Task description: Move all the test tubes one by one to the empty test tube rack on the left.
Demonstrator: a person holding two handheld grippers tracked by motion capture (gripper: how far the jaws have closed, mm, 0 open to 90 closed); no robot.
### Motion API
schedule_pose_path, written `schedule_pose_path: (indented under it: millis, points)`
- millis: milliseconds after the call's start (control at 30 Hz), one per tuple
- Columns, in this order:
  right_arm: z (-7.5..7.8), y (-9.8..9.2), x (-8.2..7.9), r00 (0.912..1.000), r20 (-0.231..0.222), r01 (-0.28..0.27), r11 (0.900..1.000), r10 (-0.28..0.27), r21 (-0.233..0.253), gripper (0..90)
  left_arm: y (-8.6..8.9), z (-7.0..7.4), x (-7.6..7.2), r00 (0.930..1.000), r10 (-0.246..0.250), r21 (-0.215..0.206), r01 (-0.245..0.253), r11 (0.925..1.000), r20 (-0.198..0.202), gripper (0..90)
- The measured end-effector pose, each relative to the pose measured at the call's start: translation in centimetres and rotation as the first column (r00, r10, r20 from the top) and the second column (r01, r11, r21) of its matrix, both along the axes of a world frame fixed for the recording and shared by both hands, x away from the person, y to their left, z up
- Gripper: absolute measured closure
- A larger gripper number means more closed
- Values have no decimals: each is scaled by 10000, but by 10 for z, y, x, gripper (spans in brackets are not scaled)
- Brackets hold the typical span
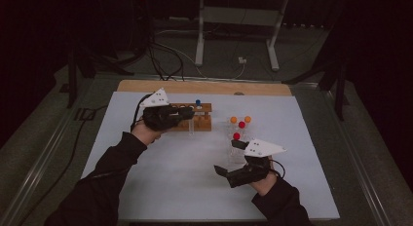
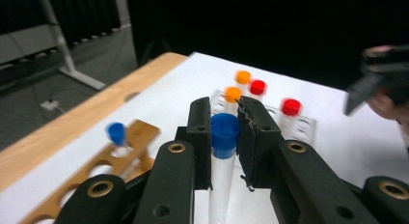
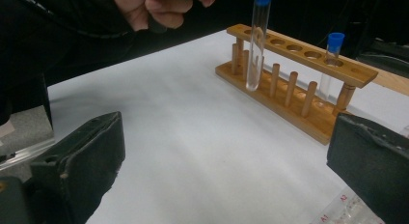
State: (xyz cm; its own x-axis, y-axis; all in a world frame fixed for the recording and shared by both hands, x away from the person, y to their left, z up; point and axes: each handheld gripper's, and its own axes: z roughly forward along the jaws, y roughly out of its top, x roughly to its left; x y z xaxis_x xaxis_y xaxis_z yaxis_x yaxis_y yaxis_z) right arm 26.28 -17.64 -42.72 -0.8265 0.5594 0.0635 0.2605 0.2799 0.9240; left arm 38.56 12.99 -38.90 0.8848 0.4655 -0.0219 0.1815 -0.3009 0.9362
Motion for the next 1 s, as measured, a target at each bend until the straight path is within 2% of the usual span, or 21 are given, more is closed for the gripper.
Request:
schedule_pose_path:
  millis: [233, 400, 467, 567, 733, 900, 1000]
  points:
    - [0, -2, 1, 10000, -57, 54, 10000, -53, 50, 0, 1, 9, 17, 9977, 614, -59, -612, 9981, 290, 775]
    - [0, -2, 0, 10000, 22, 50, 10000, -50, -20, 0, 1, 14, 29, 9931, 1040, -92, -1037, 9946, 544, 776]
    - [0, -2, 0, 10000, 24, 61, 10000, -60, -32, 0, 2, 14, 34, 9924, 1130, -324, -1116, 9932, 482, 775]
    - [0, -2, 0, 10000, -2, 60, 10000, -60, 11, 0, 2, 13, 41, 9875, 1464, -386, -1442, 9888, 592, 775]
    - [0, -2, 0, 10000, -6, 14, 10000, -14, -35, 0, -2, 10, 54, 9794, 1900, -248, -1887, 9817, 679, 776]
    - [-1, -3, 1, 10000, -46, 9, 10000, -9, -23, 0, -5, 4, 65, 9727, 2248, -368, -2229, 9741, 571, 776]
    - [-1, -3, 1, 10000, -68, -6, 10000, 5, -31, 0, -9, -3, 70, 9697, 2377, -166, -2371, 9713, 560, 776]
